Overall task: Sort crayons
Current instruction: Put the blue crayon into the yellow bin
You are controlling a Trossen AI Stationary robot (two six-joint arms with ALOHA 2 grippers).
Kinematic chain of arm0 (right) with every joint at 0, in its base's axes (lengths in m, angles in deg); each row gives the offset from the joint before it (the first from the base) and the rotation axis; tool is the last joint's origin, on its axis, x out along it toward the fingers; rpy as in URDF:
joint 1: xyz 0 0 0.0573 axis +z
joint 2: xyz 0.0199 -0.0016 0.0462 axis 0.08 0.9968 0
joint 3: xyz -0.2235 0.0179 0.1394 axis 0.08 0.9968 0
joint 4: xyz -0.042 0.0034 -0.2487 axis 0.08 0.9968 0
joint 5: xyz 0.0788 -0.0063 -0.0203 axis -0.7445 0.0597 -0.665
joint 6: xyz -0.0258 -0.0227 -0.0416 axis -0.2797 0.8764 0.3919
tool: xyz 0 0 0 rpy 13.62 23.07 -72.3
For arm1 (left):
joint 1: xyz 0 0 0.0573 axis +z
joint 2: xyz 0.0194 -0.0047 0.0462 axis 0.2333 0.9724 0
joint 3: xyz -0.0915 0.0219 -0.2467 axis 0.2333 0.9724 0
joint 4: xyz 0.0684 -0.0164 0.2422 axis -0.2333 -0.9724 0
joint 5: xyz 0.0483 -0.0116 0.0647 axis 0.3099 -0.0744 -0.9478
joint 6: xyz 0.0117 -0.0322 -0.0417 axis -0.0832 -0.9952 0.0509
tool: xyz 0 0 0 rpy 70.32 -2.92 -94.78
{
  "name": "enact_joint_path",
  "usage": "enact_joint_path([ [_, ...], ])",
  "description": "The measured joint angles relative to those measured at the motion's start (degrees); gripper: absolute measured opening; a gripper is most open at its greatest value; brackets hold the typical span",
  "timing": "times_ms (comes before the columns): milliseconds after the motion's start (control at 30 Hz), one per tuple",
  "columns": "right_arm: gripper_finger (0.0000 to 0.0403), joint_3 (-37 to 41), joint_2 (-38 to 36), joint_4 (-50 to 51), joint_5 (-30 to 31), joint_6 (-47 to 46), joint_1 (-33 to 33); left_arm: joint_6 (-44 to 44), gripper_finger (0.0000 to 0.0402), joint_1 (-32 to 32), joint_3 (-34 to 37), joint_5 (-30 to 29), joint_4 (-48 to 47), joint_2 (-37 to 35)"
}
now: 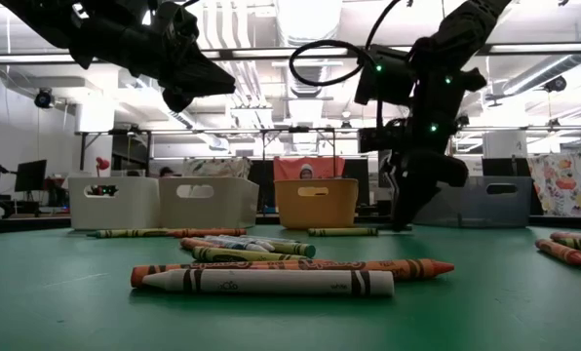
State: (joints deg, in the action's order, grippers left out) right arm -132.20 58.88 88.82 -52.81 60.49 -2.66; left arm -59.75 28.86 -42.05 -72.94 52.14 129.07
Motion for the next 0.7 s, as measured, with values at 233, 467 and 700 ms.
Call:
enact_joint_path([
  [233, 0.0013, -6.1, -5.3, 6.9, -0.3, 0.2, -0.1, 0.6, 0.0068, 0.0, 0.0, -2.5, 0.4, 0.0],
  [467, 0.0013, -17.2, -5.2, 7.8, 6.5, 6.4, -2.7, 0.6, 0.0068, 0.0, 0.0, -3.0, 0.6, 0.0],
  [700, 0.0013, -29.4, 4.0, 8.0, 6.5, 12.2, -11.0, 0.7, 0.0068, 0.0, 0.0, -3.0, 0.6, -0.1],
])
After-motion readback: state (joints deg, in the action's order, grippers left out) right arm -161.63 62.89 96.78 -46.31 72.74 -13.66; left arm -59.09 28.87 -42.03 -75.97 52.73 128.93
